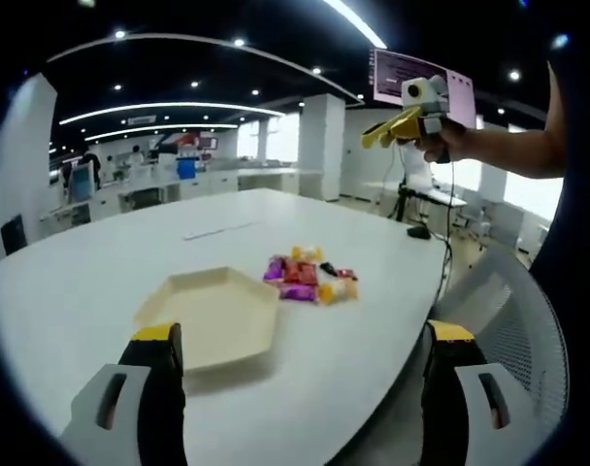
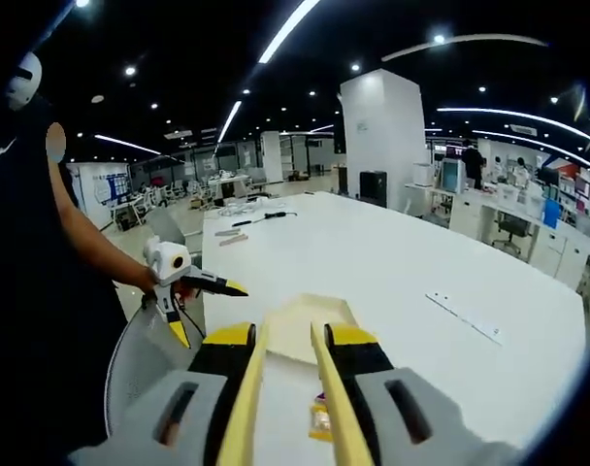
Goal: Place the target food into the container with the food tongs after gripping and lifting it, then release it inside without dropping or visibly crushing the food.
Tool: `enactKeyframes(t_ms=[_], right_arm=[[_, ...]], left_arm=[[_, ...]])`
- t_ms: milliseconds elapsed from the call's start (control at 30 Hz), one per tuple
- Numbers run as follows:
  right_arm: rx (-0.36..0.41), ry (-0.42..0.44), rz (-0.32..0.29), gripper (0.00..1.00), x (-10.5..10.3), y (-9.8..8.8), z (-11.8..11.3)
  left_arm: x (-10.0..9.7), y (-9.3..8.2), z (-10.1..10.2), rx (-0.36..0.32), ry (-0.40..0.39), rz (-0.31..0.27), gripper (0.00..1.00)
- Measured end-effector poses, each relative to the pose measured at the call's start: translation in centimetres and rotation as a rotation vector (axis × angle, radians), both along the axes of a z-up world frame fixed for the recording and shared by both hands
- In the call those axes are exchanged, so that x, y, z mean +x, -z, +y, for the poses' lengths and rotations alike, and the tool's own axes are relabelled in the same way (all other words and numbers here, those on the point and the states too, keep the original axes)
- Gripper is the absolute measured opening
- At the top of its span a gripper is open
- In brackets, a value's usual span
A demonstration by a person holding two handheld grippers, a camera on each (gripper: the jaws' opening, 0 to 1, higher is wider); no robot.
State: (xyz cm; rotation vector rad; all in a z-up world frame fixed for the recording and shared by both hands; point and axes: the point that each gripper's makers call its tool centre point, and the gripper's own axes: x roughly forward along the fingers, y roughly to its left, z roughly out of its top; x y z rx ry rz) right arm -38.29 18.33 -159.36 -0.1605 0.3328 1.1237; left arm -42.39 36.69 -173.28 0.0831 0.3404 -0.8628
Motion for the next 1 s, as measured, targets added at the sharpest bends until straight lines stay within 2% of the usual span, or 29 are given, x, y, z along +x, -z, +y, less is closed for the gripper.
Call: enactKeyframes(t_ms=[300, 567, 1000], right_arm=[[-0.034, 0.018, 0.012, 0.27, 0.7, 2.6, -1.0], [-0.057, 0.027, 0.015, 0.27, 1.3, 4.7, -1.0], [-0.12, 0.028, 0.055, 0.27, 2.6, 9.6, -0.8]], left_arm=[[0.1, 0.4, 0.0, 0.02, -0.005, -0.002, 0.99], [0.2, 0.6, 0.1, 0.031, -0.011, -0.003, 0.99], [0.4, 1.0, 0.4, 0.043, -0.02, 0.008, 0.99]])
